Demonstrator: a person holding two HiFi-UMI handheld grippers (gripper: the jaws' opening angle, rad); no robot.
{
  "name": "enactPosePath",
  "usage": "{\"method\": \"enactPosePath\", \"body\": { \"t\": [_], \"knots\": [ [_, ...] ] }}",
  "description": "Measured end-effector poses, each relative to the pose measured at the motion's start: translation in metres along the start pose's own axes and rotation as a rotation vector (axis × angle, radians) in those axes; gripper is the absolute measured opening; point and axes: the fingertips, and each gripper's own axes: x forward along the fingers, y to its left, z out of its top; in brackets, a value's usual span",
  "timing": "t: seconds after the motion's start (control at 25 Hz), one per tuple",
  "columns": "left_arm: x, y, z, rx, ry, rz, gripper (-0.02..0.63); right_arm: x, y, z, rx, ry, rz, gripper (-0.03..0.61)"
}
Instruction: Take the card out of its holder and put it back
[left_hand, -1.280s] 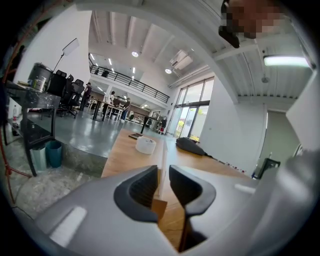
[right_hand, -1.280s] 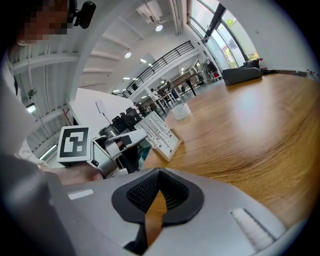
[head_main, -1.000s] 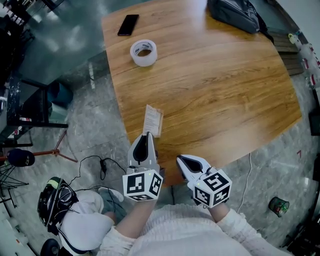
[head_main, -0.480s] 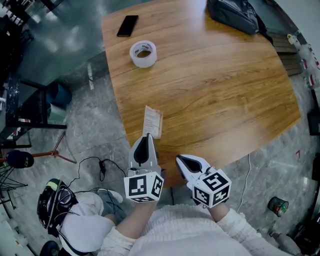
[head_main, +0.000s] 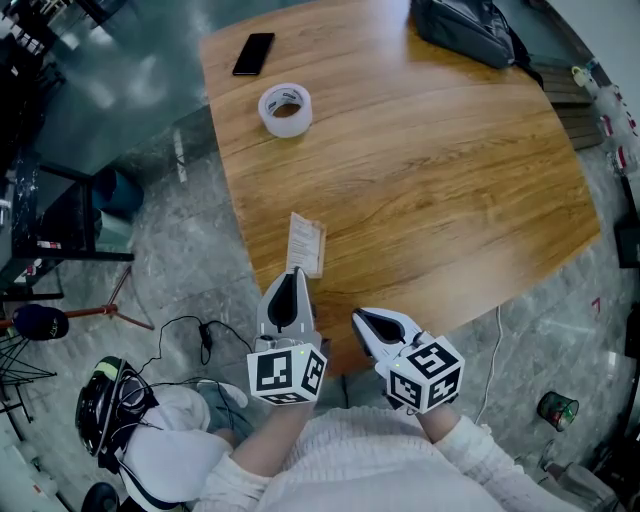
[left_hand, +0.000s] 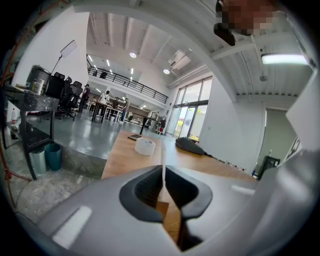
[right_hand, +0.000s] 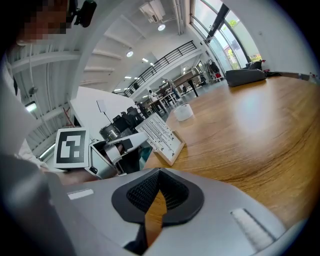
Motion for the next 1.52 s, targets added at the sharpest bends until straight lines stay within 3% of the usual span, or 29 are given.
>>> {"method": "enactPosePath", "body": {
  "t": [1.52],
  "knots": [
    [-0.018,-0.007,0.044,0.007,-0.071,-0.055,0.017,-0.003,0.017,0.021,-0.061,-0.053,-0.001,-0.003]
  ]
}}
